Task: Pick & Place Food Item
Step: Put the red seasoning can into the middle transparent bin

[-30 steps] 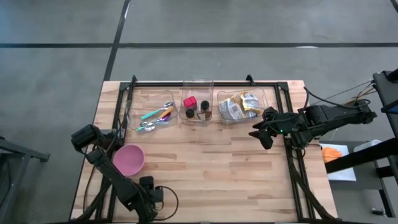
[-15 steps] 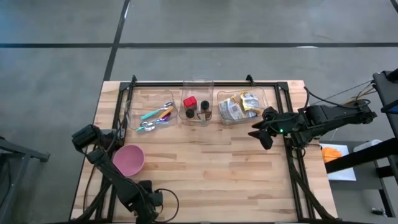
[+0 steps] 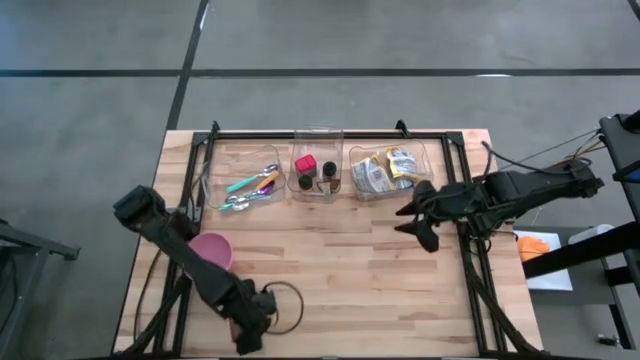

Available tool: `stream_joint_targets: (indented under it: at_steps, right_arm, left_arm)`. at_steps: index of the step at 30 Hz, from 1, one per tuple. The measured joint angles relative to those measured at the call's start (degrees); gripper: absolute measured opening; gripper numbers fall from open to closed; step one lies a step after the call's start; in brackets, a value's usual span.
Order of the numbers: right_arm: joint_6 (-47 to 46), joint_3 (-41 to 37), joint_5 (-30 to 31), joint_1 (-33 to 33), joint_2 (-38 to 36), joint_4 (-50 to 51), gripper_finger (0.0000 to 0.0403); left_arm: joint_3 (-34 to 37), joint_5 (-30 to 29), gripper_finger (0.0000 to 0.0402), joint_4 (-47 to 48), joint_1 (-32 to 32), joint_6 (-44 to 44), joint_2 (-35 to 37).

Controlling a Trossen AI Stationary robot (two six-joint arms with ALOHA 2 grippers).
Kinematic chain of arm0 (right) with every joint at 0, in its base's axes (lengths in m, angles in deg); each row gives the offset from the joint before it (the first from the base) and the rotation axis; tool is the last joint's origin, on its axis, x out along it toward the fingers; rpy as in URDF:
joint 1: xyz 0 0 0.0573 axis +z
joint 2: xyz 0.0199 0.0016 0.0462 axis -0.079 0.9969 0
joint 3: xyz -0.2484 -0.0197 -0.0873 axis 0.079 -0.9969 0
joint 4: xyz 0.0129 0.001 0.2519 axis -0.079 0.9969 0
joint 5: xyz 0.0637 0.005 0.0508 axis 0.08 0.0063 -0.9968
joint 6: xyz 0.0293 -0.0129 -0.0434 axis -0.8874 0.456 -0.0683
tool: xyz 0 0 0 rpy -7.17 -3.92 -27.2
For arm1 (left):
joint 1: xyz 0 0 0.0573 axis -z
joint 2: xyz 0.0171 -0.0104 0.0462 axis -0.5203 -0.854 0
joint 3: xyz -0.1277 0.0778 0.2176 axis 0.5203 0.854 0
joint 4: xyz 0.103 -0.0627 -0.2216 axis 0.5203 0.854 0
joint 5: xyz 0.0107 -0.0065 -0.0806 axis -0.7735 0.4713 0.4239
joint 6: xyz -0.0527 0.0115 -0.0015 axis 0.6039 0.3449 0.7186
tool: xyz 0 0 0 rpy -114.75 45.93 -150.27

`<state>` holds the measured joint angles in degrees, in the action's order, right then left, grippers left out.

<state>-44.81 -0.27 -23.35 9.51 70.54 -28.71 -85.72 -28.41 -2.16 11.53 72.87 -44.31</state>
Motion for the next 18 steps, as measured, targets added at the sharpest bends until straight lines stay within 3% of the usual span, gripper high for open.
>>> stream_joint_targets:
  at_steps: [6,10,18]
  right_arm:
    - [13.6,0.0,-0.8,4.6,7.6,-3.3,0.0228]
    - [16.9,1.9,-0.6,7.6,13.1,-4.9,0.0228]
    - [20.7,11.0,13.2,12.9,20.3,-1.2,0.0228]
  left_arm:
    - [0.0,1.3,0.0295,-0.9,-8.0,1.4,4.4]
    - [0.0,4.2,0.0295,-2.7,-14.2,6.0,5.6]
    - [0.1,2.6,0.0295,-6.3,-26.2,14.7,5.9]
